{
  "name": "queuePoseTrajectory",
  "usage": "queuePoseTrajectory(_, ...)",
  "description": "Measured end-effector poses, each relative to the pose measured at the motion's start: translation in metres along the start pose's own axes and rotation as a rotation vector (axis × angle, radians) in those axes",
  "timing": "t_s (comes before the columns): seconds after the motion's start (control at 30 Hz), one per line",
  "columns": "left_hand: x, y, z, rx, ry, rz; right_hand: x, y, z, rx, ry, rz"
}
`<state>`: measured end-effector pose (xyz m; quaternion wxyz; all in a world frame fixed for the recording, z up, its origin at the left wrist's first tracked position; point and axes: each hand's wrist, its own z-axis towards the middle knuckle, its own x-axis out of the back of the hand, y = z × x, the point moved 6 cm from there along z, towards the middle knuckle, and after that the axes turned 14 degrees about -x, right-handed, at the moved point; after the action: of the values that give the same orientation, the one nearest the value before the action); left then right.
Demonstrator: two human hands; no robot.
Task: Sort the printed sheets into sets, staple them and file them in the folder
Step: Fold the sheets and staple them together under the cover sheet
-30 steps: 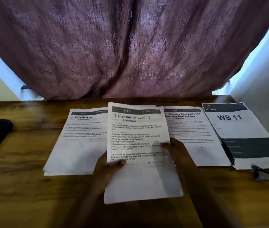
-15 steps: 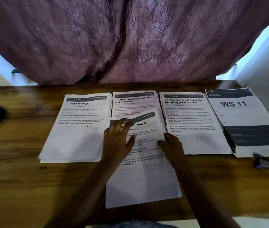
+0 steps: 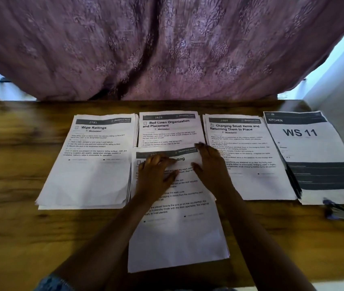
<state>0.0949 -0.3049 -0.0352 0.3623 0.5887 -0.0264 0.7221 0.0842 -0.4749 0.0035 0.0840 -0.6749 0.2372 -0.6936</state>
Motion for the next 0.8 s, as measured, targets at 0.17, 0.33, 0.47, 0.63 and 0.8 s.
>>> queuePoseTrajectory(0.17, -0.001, -0.002, 0.000, 0.032, -0.005, -0.039, -0.026, 0.006, 0.007, 0.024, -0.142, -0.042)
queuePoseTrajectory(0.33, 0.005, -0.001, 0.002, 0.087, 0.067, -0.162, 0.003, 0.009, -0.007, -0.186, 0.089, 0.290)
queuePoseTrajectory(0.47, 0.000, -0.008, 0.002, 0.103, 0.146, -0.352, 0.000, 0.006, -0.010, -0.190, -0.013, 0.433)
queuePoseTrajectory(0.63, 0.014, 0.000, 0.003, 0.050, 0.283, -0.613, -0.013, -0.013, -0.022, 0.307, -0.086, 0.028)
queuePoseTrajectory(0.8, 0.005, -0.004, 0.001, -0.014, 0.133, -0.242, -0.006, -0.007, -0.032, 0.365, -0.112, 0.246)
